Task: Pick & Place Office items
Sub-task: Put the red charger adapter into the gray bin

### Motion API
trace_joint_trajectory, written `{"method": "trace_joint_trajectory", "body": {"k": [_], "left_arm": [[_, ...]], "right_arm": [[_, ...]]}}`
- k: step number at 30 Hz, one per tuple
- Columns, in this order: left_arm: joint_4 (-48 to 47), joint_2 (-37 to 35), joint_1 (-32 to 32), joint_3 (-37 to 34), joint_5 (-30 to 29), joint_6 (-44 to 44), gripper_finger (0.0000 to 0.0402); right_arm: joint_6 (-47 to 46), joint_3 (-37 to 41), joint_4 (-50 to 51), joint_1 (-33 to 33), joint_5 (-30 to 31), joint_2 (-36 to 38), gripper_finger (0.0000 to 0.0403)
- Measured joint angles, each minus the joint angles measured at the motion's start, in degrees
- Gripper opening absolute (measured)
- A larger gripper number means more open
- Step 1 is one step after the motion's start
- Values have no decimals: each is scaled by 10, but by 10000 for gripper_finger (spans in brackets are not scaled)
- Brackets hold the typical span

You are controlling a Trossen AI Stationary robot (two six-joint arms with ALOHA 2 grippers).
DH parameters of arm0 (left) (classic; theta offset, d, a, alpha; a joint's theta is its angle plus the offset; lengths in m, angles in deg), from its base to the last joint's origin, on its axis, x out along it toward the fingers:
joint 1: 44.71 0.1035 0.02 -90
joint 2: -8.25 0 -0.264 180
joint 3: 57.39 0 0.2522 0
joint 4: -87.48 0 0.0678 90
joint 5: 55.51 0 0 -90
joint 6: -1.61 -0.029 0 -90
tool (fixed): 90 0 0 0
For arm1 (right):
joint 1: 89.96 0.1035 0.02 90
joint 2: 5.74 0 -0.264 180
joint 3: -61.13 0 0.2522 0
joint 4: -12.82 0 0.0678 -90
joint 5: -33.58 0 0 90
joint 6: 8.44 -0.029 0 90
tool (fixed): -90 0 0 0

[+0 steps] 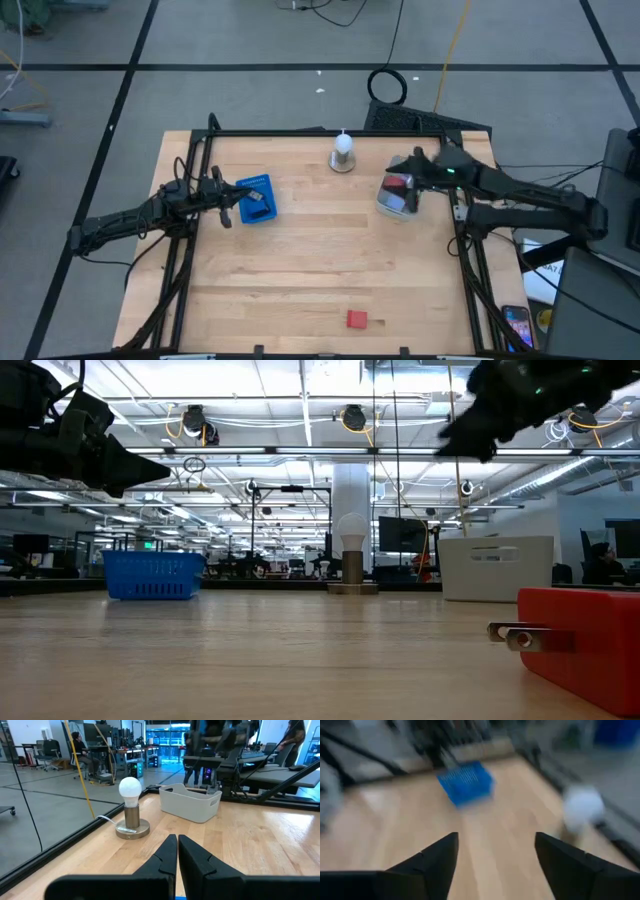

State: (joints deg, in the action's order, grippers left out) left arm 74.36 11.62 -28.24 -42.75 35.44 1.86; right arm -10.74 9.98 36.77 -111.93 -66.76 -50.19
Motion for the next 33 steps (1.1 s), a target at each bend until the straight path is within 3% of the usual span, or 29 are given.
{"method": "trace_joint_trajectory", "body": {"k": [2,6,15,19,23,25,29,33], "left_arm": [[0,0,0,0,0,0,19],[0,0,0,0,0,0,19],[0,0,0,0,0,3,19],[0,0,0,0,0,3,19],[0,0,0,0,0,1,19],[0,0,0,0,0,4,19],[0,0,0,0,0,10,19],[0,0,0,0,0,7,19]], "right_arm": [[-11,40,-79,8,-30,54,239],[-44,118,-166,18,-34,150,177],[-57,238,-202,23,-48,285,10],[-45,261,-203,31,-108,307,13],[-44,278,-205,54,-107,308,2],[-42,288,-215,65,-87,309,3],[-41,307,-220,75,6,308,2],[-40,326,-224,75,26,308,2]]}}
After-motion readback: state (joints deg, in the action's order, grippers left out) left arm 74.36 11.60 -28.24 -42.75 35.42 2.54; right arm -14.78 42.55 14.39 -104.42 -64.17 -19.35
